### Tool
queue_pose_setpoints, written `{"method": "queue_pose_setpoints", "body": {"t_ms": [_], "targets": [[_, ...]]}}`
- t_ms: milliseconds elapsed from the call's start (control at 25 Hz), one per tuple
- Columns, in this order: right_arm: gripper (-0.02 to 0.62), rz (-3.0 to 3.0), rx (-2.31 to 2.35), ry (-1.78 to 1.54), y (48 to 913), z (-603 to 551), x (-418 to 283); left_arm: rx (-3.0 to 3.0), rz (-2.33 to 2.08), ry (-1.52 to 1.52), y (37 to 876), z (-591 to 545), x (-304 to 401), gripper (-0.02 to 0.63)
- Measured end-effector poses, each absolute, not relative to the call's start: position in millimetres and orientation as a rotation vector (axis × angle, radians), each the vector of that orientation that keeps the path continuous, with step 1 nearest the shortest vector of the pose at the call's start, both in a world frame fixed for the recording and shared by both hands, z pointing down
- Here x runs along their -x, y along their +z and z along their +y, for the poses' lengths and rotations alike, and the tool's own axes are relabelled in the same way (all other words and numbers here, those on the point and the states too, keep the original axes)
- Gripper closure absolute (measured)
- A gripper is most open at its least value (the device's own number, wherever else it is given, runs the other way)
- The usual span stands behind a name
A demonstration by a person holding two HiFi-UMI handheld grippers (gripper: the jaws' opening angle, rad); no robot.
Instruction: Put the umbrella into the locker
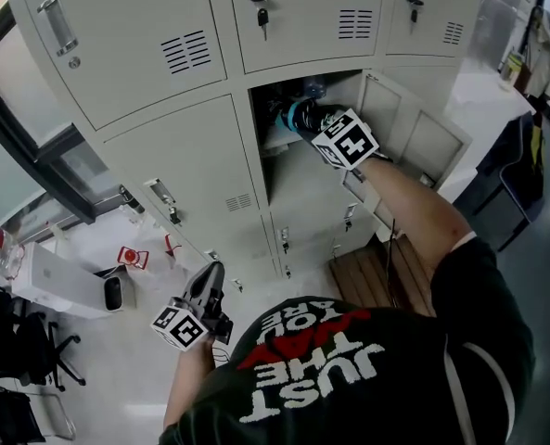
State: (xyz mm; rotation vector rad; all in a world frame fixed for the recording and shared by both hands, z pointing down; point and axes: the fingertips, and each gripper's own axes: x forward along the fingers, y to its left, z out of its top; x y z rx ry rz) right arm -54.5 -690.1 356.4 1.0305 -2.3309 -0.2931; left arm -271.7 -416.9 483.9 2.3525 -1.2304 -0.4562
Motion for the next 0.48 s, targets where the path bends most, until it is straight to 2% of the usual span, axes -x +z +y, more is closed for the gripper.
{"method": "queue_pose_setpoints", "body": {"t_ms": [480], "targets": [[0.385,-2.271,-0.900,-0.387,346.6,-724.0,76.2,-2.339,-1.262,-0.464,487.0,-414.3,281.0,0.591]]}}
